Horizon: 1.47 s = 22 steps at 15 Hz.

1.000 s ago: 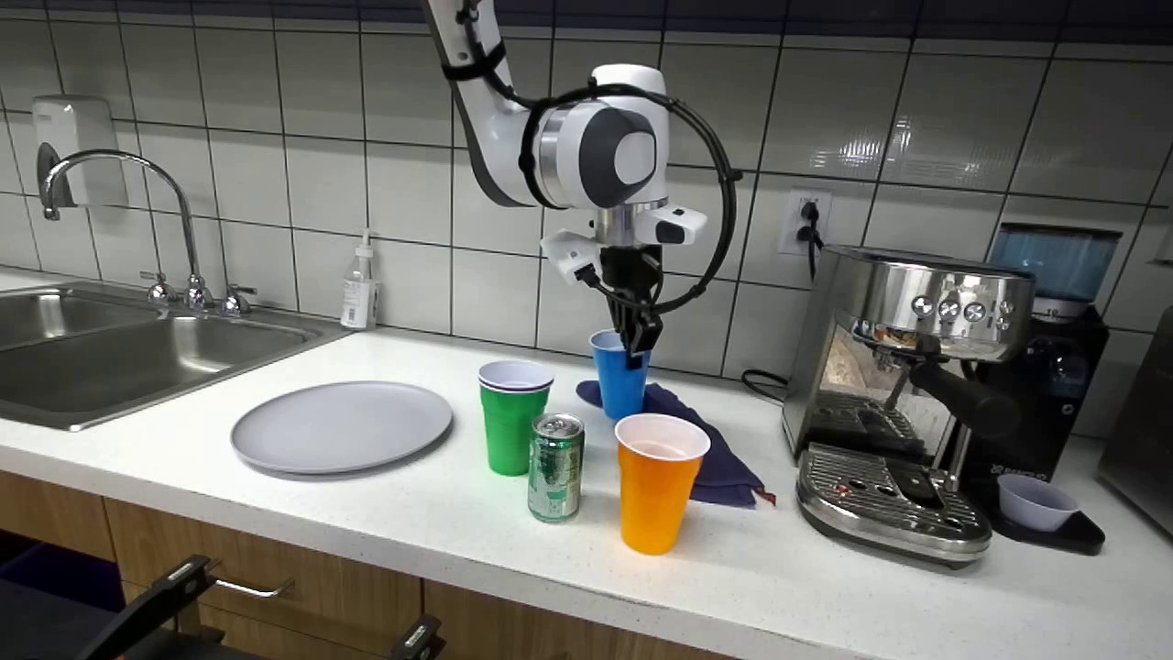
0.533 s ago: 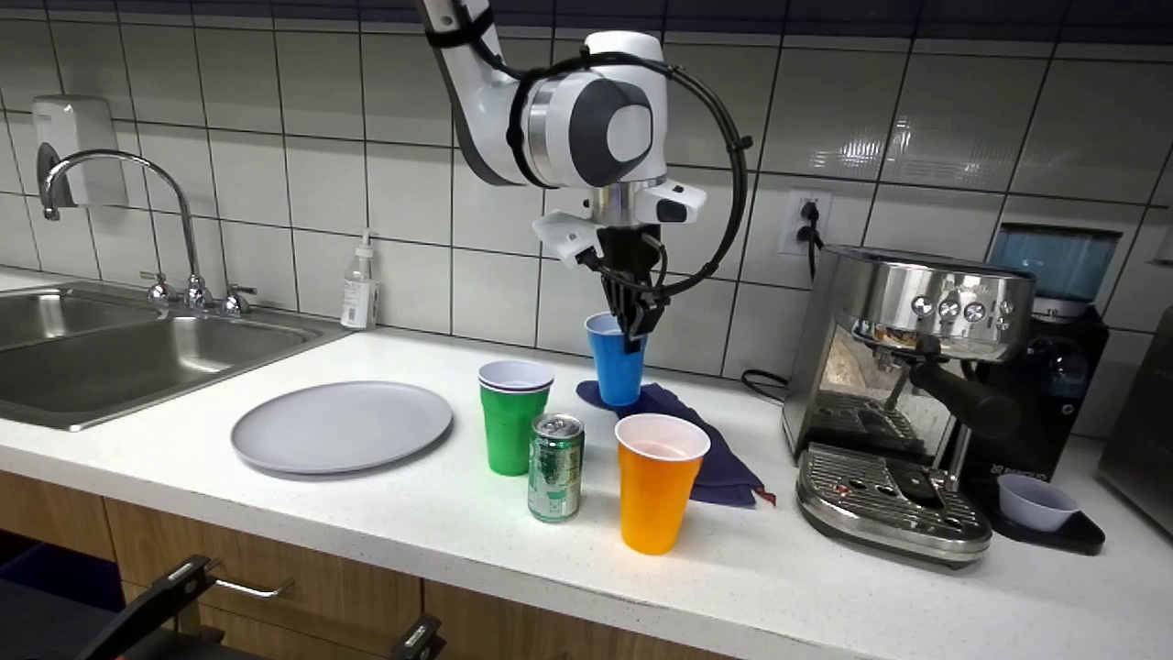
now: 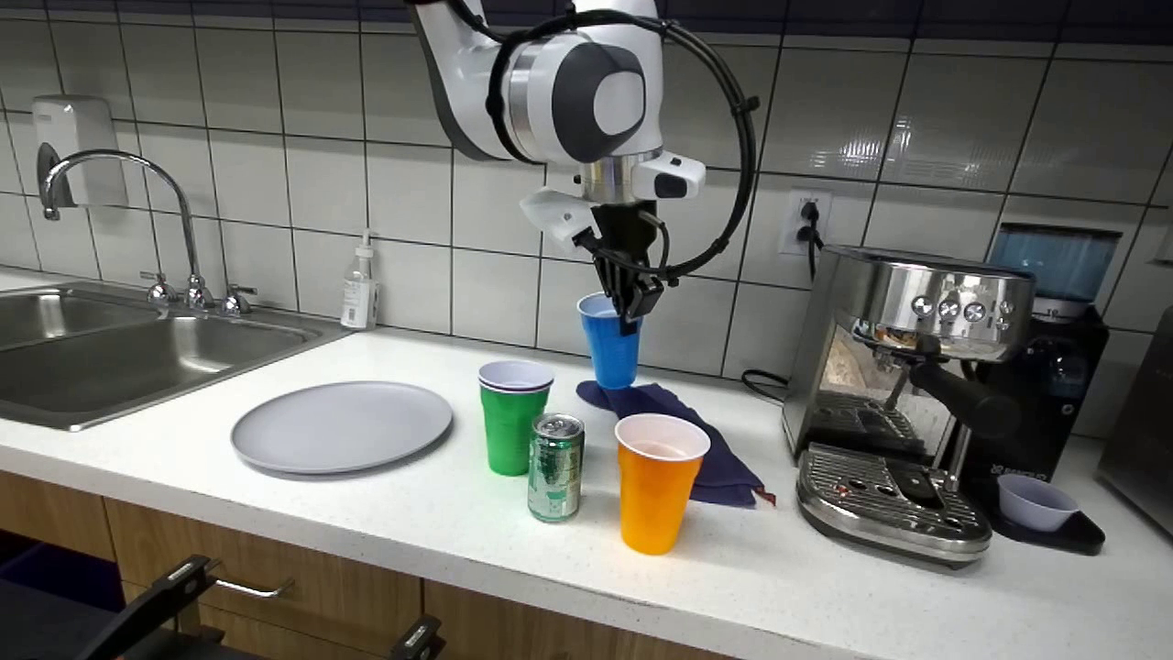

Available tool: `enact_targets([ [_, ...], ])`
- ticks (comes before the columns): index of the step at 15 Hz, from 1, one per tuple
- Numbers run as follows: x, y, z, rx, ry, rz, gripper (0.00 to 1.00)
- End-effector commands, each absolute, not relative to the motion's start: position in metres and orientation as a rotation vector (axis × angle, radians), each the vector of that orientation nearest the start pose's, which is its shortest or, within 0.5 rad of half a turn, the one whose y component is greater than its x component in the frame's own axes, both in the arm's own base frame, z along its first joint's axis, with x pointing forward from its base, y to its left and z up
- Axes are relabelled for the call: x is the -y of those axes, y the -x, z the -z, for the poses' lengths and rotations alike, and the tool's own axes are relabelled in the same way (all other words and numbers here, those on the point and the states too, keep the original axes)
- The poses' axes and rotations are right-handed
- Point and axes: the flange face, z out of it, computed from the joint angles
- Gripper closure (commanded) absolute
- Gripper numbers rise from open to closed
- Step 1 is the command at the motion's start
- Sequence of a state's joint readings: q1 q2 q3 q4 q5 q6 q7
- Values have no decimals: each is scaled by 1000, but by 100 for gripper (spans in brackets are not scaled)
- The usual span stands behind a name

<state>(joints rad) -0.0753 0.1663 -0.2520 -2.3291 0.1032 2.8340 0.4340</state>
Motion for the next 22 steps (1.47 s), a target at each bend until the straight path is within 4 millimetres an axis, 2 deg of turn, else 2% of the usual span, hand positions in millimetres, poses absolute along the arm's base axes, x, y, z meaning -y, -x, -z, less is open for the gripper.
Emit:
enact_targets([
  [1, 177, -496, -327, -1171, 2806, 571, 99],
  [12, 159, -454, -367, -909, 2837, 595, 99],
  [22, 142, -428, -373, -688, 2880, 437, 99],
])
